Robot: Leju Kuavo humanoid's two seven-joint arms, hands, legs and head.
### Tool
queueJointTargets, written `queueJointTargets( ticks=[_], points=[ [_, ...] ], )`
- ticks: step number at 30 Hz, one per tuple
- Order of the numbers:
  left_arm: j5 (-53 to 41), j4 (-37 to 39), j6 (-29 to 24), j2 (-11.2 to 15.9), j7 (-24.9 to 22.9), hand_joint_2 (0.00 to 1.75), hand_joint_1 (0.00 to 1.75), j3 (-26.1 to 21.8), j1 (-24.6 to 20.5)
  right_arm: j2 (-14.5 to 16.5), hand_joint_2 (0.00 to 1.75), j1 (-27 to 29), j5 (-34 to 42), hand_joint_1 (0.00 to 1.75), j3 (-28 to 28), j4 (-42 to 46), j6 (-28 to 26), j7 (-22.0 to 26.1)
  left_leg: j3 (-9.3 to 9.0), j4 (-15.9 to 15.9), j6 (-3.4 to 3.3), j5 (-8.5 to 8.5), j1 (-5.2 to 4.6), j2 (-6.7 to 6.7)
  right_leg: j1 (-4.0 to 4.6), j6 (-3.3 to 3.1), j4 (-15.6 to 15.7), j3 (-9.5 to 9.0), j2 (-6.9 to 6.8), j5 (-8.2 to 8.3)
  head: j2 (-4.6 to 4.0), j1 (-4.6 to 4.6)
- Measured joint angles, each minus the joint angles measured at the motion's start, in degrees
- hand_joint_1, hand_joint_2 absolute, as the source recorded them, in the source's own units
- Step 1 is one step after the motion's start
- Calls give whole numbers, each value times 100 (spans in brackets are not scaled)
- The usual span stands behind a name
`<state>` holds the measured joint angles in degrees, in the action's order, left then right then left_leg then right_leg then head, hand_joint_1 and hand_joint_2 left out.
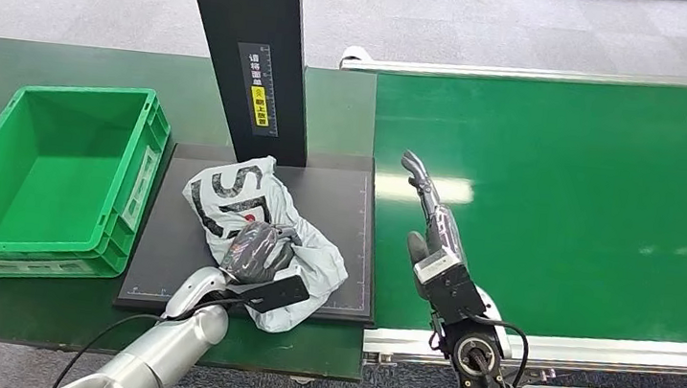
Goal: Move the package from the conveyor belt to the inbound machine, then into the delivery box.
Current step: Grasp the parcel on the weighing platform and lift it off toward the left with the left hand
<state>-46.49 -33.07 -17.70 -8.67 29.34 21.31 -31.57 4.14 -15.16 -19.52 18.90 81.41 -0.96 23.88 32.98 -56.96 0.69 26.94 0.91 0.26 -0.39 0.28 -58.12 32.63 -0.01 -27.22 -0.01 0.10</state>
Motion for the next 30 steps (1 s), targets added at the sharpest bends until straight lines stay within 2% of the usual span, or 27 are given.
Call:
queueJointTargets(
  ticks=[8, 11, 15, 24, 27, 30],
  points=[
    [75, -18, -270, 21, 67, 175, 175, 0, 49, -27, 0, 56, 27, 0, -3, 23, -7, -7, 0, 0, 0, 0, 0, 1, 0, 0, 0, 1, 0, 0, 0, -1],
    [219, -284, -590, 64, 111, 175, 175, -11, 173, -34, 0, 85, 46, 0, -15, 44, -34, -22, 4, 0, 0, 0, 0, 2, 0, 0, 0, 6, 1, 0, -1, -1],
    [399, -1225, -860, 255, 28, 175, 175, -76, 415, -58, 175, 165, 63, 0, -80, 78, -105, -61, 15, 0, 0, 0, 1, 1, 1, 0, -1, 16, 1, 0, -1, -1],
    [461, -3785, -1649, 988, -67, 175, 175, -563, 983, -169, 175, 513, 103, 0, -281, -44, -263, -74, 31, 1, 1, 0, 1, 2, 2, -1, -2, 31, 1, -3, -2, -1],
    [328, -4415, -1834, 1126, -121, 175, 175, -830, 1163, -192, 175, 657, 82, 0, -380, -87, -330, -75, 37, 1, 1, 0, 1, 2, 2, -1, -1, 35, 1, -3, -2, 0],
    [215, -4736, -1922, 1201, -216, 175, 175, -1129, 1198, -199, 175, 760, 45, 0, -473, -93, -343, -84, 36, 1, 0, 0, 1, 1, 2, -1, -1, 35, 1, -3, -1, 0]
  ],
)
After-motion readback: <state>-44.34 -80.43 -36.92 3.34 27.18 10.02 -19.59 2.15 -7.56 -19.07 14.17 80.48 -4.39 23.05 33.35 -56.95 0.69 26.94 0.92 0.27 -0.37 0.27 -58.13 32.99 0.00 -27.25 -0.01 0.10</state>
